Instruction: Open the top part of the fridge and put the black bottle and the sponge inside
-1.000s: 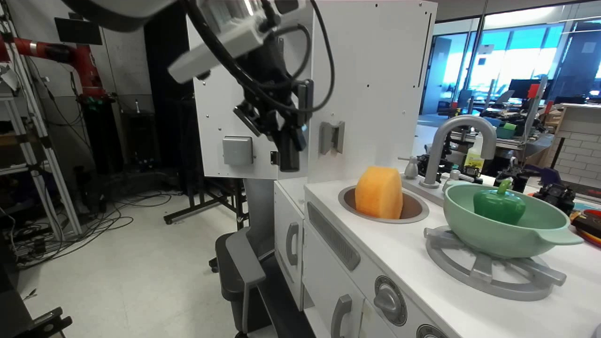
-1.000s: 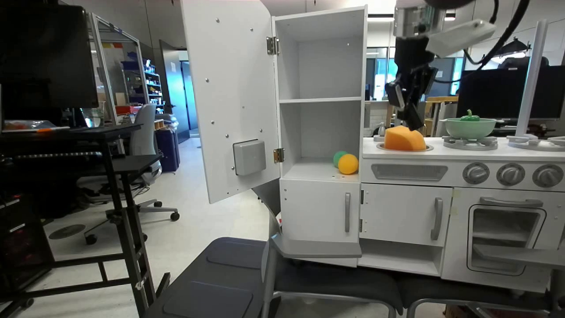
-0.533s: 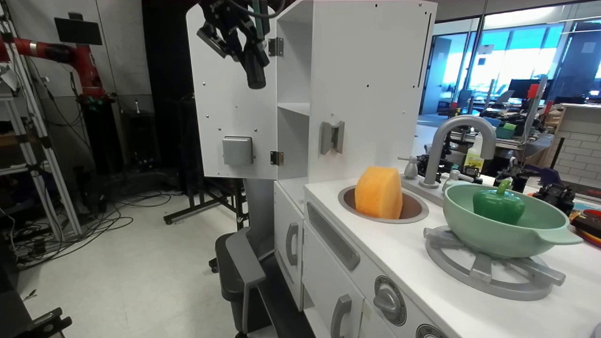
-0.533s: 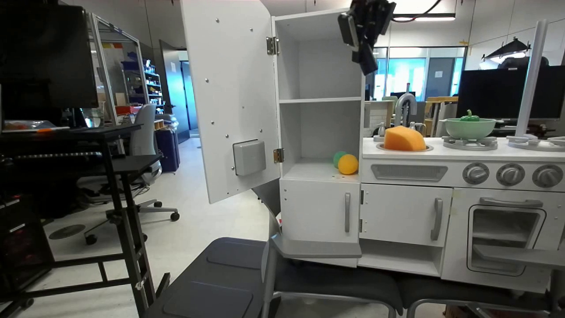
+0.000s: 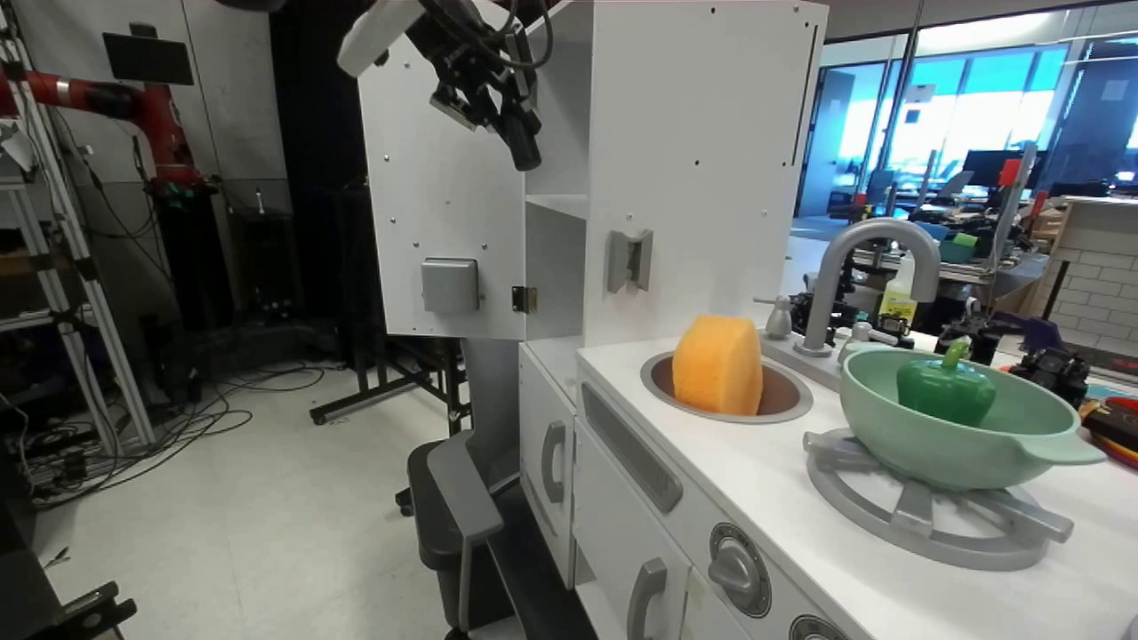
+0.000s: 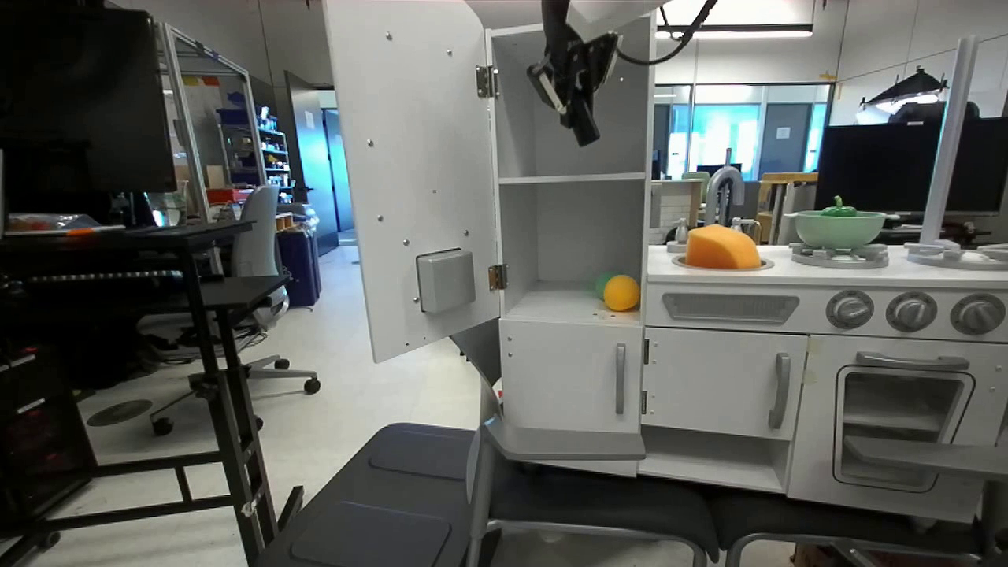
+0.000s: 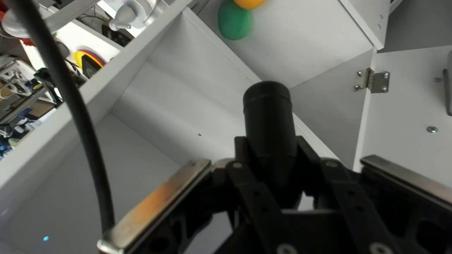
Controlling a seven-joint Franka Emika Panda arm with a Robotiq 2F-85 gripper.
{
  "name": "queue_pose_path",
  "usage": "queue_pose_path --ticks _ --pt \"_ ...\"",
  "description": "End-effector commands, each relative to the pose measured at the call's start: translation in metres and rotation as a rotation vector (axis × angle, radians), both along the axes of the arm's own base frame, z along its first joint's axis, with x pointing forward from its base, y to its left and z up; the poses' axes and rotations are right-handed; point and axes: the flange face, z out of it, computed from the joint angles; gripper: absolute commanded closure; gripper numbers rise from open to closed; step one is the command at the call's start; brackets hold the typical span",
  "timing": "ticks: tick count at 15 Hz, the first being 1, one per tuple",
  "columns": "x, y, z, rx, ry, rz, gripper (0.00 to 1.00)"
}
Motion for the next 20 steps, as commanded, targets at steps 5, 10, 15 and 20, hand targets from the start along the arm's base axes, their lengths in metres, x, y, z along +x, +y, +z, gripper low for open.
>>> queue_pose_path --ticks 5,10,15,20 --pt "0.082 -0.008 -0.041 -0.103 -0.120 -0.101 0.90" --pt "0.106 -0.023 -0.050 -0.163 -0.151 -0.167 0.39" --pt "0.113 -0.020 -0.062 -0.193 -0.157 -0.198 0.05" --pt "0.113 -0.014 -0.063 -0.203 -0.161 -0.207 0.00"
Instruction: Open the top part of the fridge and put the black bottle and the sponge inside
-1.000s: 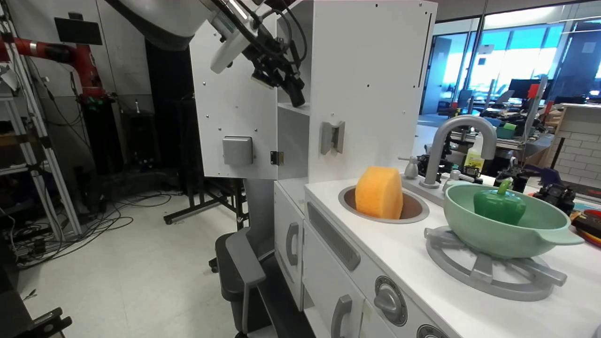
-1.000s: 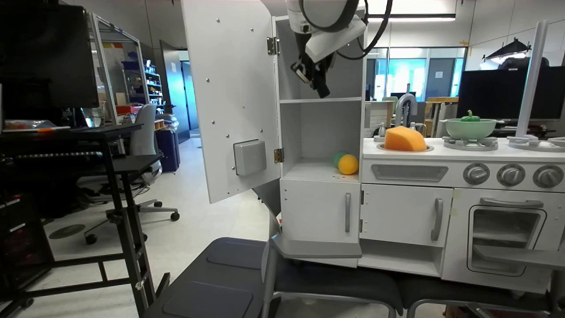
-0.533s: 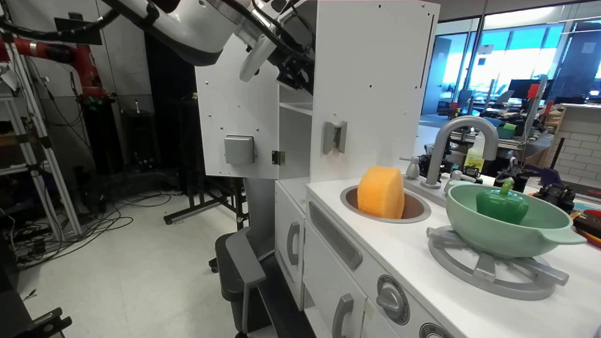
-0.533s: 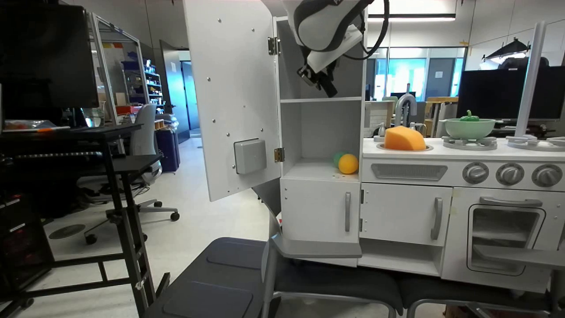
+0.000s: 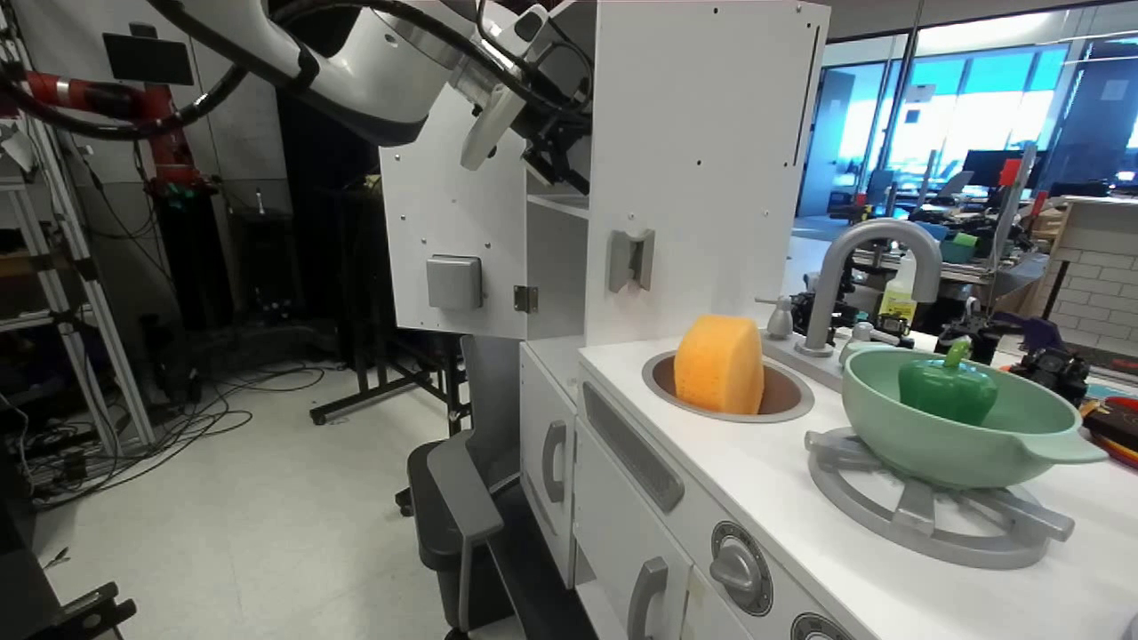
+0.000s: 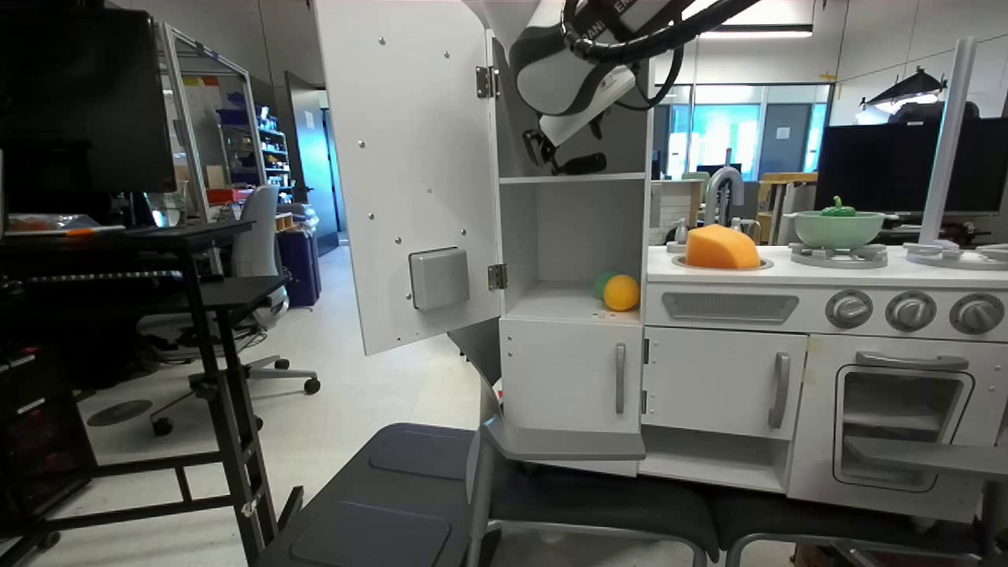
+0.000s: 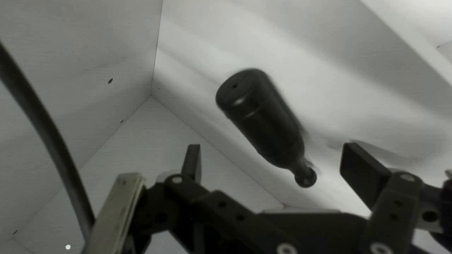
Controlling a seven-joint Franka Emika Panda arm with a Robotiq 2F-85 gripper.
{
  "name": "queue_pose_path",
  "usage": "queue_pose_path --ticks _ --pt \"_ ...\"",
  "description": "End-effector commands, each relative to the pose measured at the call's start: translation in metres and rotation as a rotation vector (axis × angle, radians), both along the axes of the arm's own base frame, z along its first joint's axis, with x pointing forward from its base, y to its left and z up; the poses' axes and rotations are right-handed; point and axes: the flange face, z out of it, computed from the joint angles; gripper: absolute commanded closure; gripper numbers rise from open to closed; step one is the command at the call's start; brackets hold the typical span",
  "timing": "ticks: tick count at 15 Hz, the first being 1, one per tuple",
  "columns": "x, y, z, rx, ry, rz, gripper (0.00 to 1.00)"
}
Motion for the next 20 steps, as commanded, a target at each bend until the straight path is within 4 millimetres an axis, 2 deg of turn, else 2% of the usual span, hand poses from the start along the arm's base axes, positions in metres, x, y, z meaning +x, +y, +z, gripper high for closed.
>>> queue_pose_path --ticks 1,6,11,15,18,20 --pt "-0.001 0.010 0.008 -0.019 0.008 0.001 0.00" --pt "-0.016 0.050 0.017 -0.021 0.114 0.121 0.00" --pt "-0.039 0.084 0.048 -0.029 0.220 0.238 0.00" --pt "-0.056 0.093 0.075 -0.034 0.257 0.262 0.00" --pt "-0.066 0.089 0.083 -0.036 0.289 0.262 0.00" --pt "-0.083 0.089 0.094 -0.043 0.365 0.307 0.00"
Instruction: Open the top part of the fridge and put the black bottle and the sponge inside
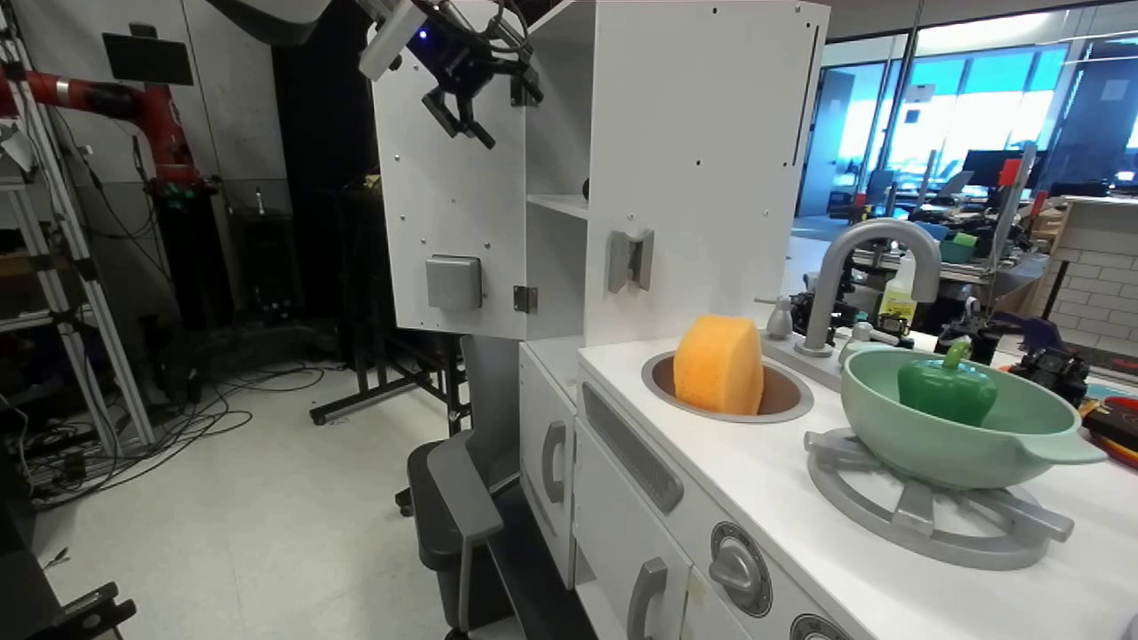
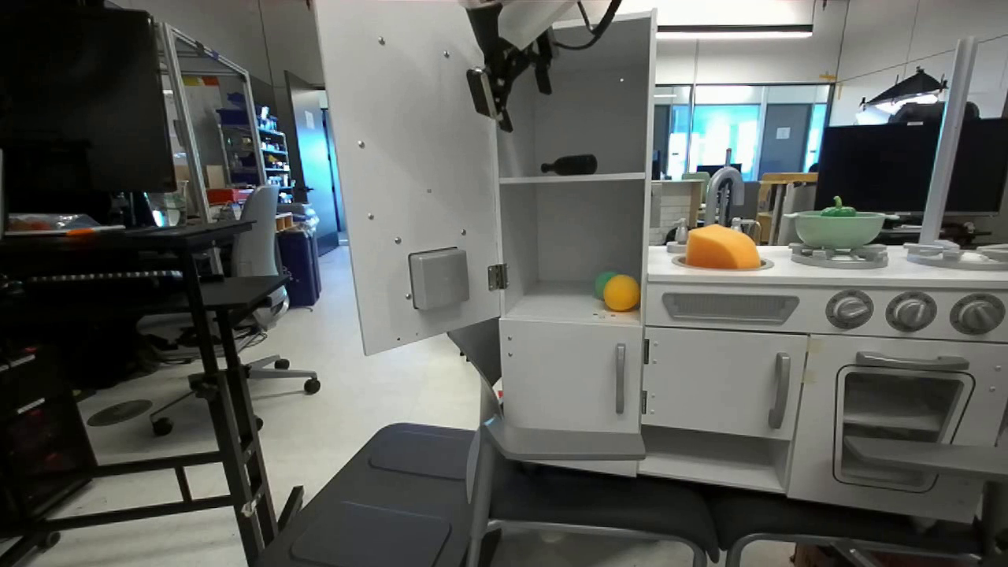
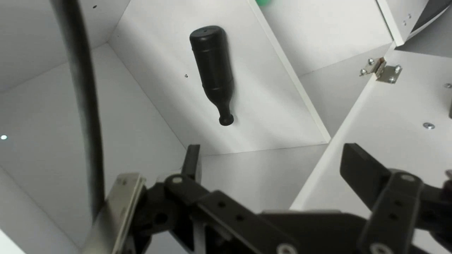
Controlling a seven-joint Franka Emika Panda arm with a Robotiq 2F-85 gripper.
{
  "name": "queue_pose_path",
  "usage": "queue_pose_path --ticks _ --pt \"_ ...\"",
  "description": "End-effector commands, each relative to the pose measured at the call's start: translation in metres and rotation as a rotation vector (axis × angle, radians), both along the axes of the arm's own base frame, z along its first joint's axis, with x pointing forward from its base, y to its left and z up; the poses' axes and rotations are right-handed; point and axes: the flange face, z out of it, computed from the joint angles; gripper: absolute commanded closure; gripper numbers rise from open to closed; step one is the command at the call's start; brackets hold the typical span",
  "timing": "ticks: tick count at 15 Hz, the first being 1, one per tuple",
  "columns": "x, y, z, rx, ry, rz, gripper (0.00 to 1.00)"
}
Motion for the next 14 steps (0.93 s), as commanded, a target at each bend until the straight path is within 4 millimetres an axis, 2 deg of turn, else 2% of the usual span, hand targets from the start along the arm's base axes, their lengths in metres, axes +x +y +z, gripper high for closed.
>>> queue_pose_path --ticks 1,4,6,11,14 --pt "-0.039 -0.004 0.026 -0.005 0.155 0.082 0.00" --pt "-0.069 -0.012 0.048 -0.020 0.276 0.160 0.00" --pt "-0.095 -0.028 0.062 -0.025 0.374 0.172 0.00" --pt "-0.154 -0.108 0.079 -0.004 0.574 0.045 0.00" --pt "-0.187 -0.166 0.077 0.049 0.646 -0.029 0.00"
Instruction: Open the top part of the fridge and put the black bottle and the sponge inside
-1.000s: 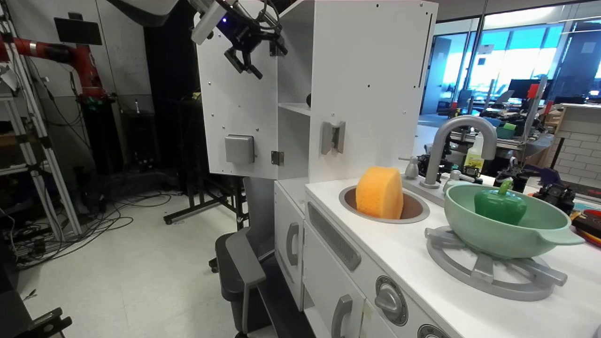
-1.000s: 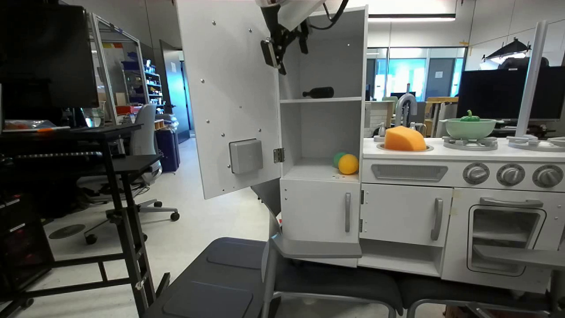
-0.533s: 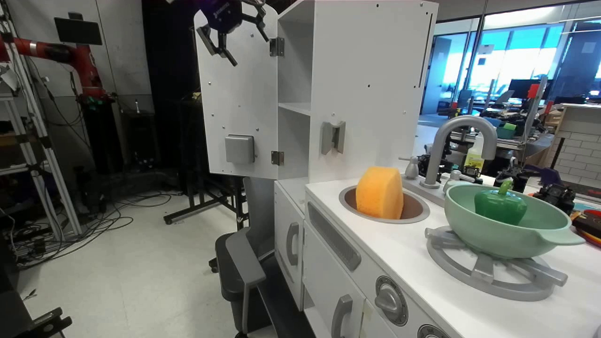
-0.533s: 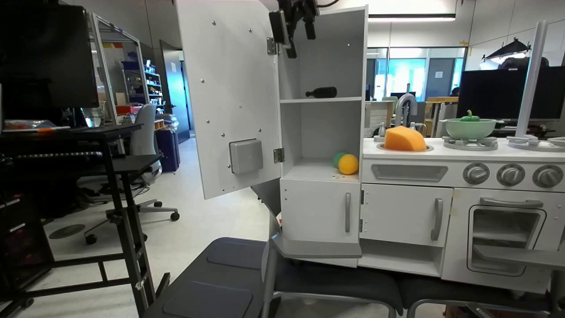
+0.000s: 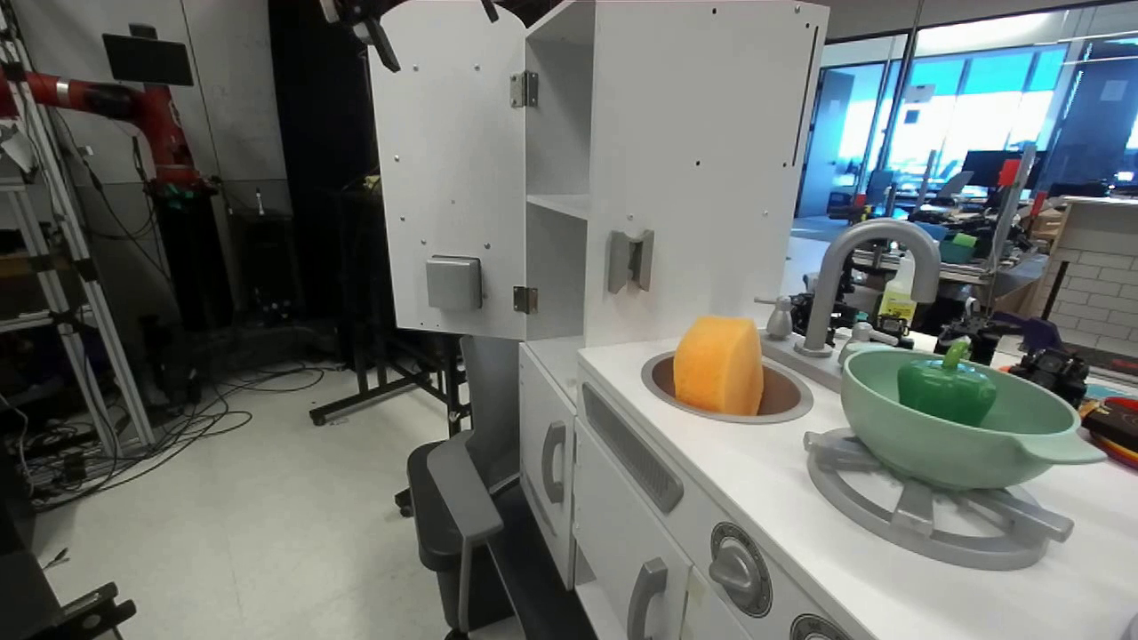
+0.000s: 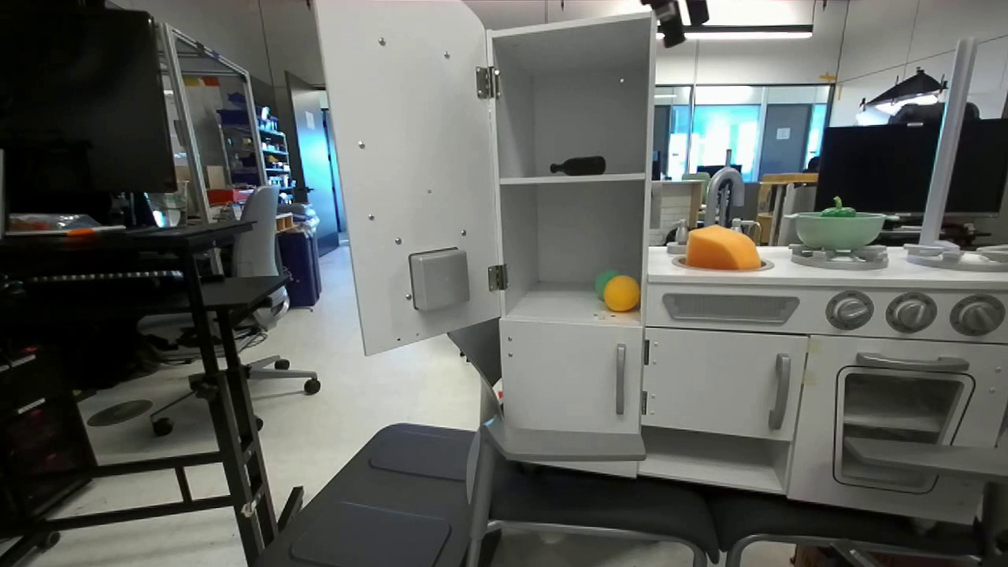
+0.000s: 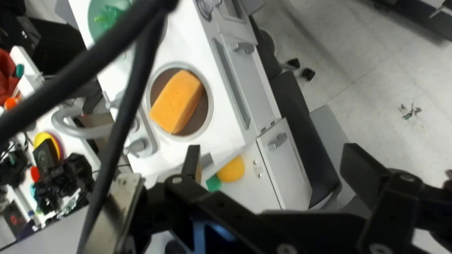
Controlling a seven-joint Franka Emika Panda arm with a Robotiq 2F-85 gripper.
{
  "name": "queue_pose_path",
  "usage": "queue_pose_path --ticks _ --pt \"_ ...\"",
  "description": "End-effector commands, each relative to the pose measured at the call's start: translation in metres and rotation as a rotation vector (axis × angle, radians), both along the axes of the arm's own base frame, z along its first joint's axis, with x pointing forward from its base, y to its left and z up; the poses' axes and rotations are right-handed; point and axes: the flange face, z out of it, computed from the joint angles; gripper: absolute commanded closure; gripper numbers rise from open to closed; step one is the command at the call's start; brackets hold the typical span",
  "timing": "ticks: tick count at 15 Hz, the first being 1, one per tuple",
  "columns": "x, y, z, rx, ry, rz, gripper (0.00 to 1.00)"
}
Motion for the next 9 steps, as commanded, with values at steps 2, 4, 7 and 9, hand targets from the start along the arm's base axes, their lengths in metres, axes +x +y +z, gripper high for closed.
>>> queue_pose_path --ticks 2,4,7,9 --pt "-0.055 -0.091 -0.010 0.070 0.065 -0.143 0.00" --pt "-0.065 -0.143 -0.023 0.102 0.044 -0.244 0.00" --pt "-0.071 -0.227 -0.053 0.150 -0.012 -0.377 0.00" --pt "-0.067 -0.269 -0.074 0.176 -0.064 -0.454 0.00"
